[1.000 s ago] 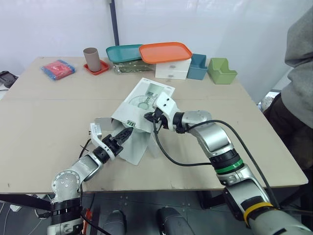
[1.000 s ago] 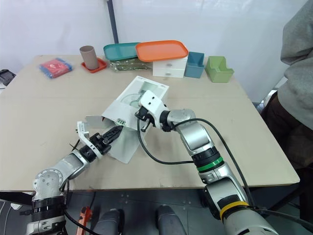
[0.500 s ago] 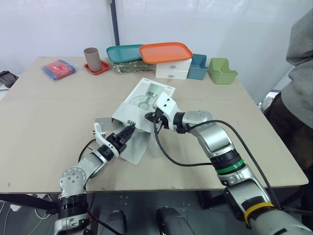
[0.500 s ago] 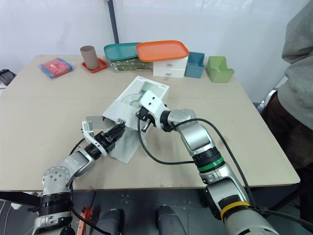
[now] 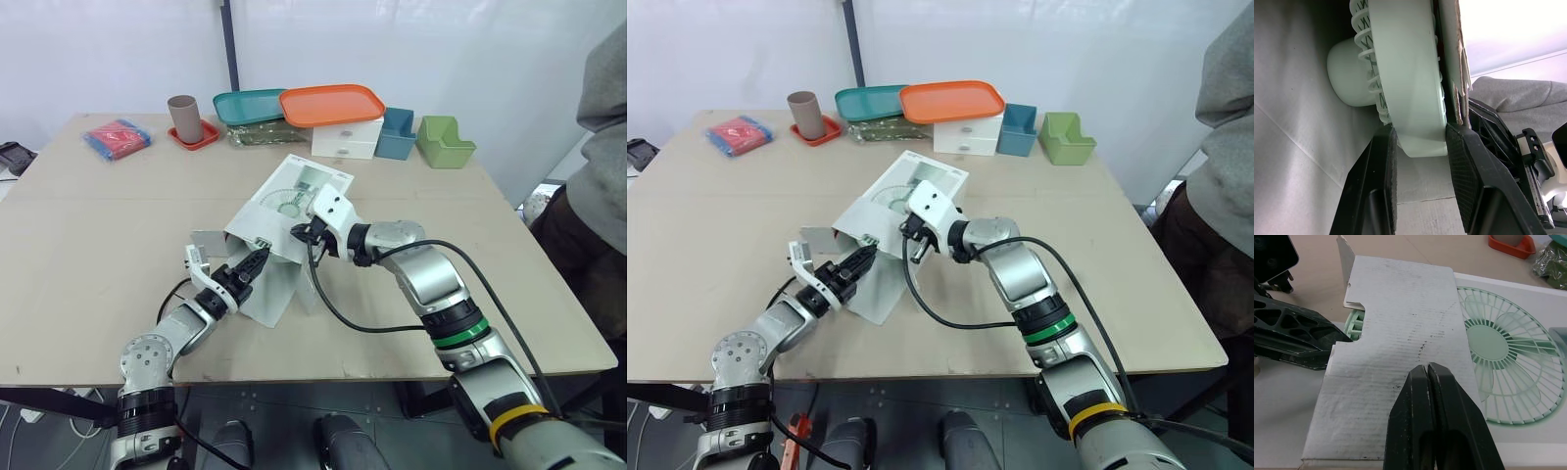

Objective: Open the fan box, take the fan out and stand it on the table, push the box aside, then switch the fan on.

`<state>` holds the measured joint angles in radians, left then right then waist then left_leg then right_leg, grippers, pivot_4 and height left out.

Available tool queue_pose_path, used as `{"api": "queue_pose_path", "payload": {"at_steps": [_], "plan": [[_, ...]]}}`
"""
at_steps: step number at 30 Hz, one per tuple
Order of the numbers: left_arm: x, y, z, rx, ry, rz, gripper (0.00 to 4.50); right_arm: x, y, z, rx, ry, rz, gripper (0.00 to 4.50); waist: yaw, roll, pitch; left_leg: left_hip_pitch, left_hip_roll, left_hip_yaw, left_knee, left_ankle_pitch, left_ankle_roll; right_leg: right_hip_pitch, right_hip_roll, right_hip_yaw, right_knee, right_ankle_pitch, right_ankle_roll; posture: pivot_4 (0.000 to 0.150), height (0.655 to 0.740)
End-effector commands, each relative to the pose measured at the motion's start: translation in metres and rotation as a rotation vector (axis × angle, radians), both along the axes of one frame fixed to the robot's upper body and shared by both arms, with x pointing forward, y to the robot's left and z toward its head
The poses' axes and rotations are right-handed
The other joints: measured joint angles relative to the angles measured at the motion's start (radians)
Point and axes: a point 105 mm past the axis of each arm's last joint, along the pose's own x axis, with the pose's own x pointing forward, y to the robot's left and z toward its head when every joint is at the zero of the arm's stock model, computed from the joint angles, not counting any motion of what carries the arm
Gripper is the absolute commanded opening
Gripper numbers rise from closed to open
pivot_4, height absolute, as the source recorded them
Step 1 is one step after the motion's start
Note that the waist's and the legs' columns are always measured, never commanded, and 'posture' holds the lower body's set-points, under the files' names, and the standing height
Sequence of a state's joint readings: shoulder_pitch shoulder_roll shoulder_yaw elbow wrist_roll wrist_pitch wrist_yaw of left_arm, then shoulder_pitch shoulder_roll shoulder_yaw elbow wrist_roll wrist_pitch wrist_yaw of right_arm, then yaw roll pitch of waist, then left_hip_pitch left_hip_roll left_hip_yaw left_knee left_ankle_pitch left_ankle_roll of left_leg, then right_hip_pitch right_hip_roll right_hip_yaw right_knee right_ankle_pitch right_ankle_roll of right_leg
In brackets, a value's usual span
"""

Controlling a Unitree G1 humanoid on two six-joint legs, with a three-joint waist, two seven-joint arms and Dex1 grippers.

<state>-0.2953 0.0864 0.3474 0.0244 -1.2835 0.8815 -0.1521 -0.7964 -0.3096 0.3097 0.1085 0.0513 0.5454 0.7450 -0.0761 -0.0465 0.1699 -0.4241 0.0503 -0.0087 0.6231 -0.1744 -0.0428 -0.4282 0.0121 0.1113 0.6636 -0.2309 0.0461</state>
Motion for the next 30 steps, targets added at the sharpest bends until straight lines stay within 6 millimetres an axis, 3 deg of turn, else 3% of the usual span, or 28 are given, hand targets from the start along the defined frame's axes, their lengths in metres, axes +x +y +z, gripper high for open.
{"api": "queue_pose_path", "payload": {"at_steps": [1,11,18,23,24,26,27,30], "plan": [[-0.004,0.009,0.006,-0.039,-0.008,0.014,1.01,0.001,-0.001,-0.001,-0.015,-0.001,-0.005,0.00,0.000,0.000,0.000,0.000,0.000,0.000,0.000,0.000,0.000,0.000,0.000,0.000,0.000,0.000,0.000,0.150,0.7400],[-0.043,0.032,-0.007,0.008,0.054,0.002,1.01,0.004,0.002,0.008,0.014,-0.022,-0.007,0.00,-0.004,0.000,0.000,0.000,0.001,0.000,-0.005,-0.001,-0.001,-0.003,0.000,0.000,0.000,-0.003,-0.001,0.150,0.7400],[-0.087,0.032,-0.016,0.062,0.115,-0.066,1.01,0.004,0.002,0.007,0.014,-0.020,-0.005,0.00,-0.011,0.000,0.000,0.000,0.001,0.001,-0.005,-0.003,-0.005,-0.004,0.000,0.001,0.000,-0.006,-0.003,0.150,0.7400],[-0.096,0.037,-0.015,0.049,0.124,-0.034,1.01,0.003,0.005,0.006,0.017,-0.017,0.001,0.00,-0.011,-0.001,0.000,0.000,0.001,0.002,-0.005,-0.004,-0.006,-0.005,0.000,0.001,0.000,-0.006,-0.003,0.150,0.7400],[-0.095,0.037,-0.015,0.065,0.120,-0.030,2.01,0.003,0.006,0.005,0.019,-0.015,0.003,0.00,-0.011,0.000,0.000,0.000,0.001,0.002,-0.005,-0.004,-0.006,-0.005,0.000,0.001,0.000,-0.006,-0.003,0.150,0.7400],[-0.090,0.039,-0.010,0.075,0.080,-0.011,2.41,0.002,0.008,0.004,0.021,-0.012,0.008,0.00,-0.011,0.000,0.000,0.000,0.001,0.002,-0.005,-0.004,-0.006,-0.006,0.000,0.001,0.000,-0.007,-0.003,0.150,0.7400],[-0.088,0.041,-0.010,0.077,0.083,0.004,2.97,0.002,0.008,0.004,0.021,-0.011,0.010,0.00,-0.011,0.000,0.000,0.000,0.001,0.002,-0.005,-0.004,-0.006,-0.006,0.000,0.001,0.000,-0.007,-0.004,0.150,0.7400],[-0.087,0.055,-0.002,0.112,0.045,0.027,3.98,0.002,0.010,0.004,0.023,-0.009,0.014,0.00,-0.011,-0.001,0.000,0.000,0.001,0.002,-0.005,-0.004,-0.006,-0.006,0.000,0.002,0.000,-0.007,-0.004,0.150,0.7400]]}}
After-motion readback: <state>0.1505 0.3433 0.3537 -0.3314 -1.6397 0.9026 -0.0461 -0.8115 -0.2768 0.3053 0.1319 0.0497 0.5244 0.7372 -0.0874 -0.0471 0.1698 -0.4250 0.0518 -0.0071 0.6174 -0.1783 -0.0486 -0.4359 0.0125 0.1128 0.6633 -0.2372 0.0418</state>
